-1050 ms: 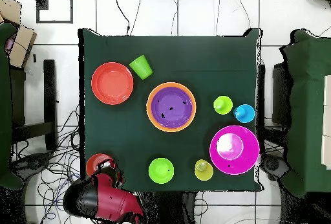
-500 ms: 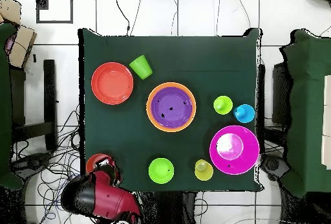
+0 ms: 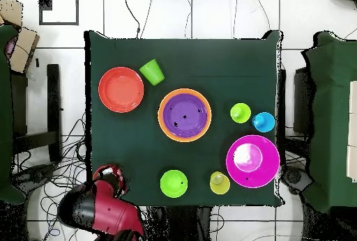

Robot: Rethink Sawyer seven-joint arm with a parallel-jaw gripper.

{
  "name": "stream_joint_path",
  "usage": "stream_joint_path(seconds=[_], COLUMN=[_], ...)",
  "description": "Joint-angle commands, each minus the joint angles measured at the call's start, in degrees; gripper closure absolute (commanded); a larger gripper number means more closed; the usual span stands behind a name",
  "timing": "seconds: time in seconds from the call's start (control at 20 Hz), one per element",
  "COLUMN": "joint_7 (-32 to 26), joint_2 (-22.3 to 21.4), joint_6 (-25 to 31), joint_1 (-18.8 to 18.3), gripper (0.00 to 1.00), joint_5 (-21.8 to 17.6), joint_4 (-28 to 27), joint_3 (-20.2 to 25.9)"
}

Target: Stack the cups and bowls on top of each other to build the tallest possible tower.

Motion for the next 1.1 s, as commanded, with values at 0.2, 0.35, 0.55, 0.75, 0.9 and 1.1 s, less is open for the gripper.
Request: stream_joint_path(seconds=[0.2, 0.35, 0.55, 0.75, 0.9, 1.1], joint_7=[13.8, 13.1, 12.9, 13.7, 14.2, 14.2], joint_2=[4.6, 6.3, 7.4, 8.0, 8.4, 7.1], joint_6=[12.4, 7.7, 1.3, -4.1, -8.2, -10.4], joint_1=[6.2, 4.8, 2.5, 0.0, -2.7, -5.1], gripper=[0.00, 0.00, 0.00, 0.00, 0.00, 0.00], joint_5=[7.0, 7.8, 7.0, 4.5, 1.5, -1.0], joint_4=[-11.3, -10.7, -8.8, -7.1, -5.5, -2.6], joint_3=[-3.3, -0.5, 3.4, 7.0, 9.9, 11.8])
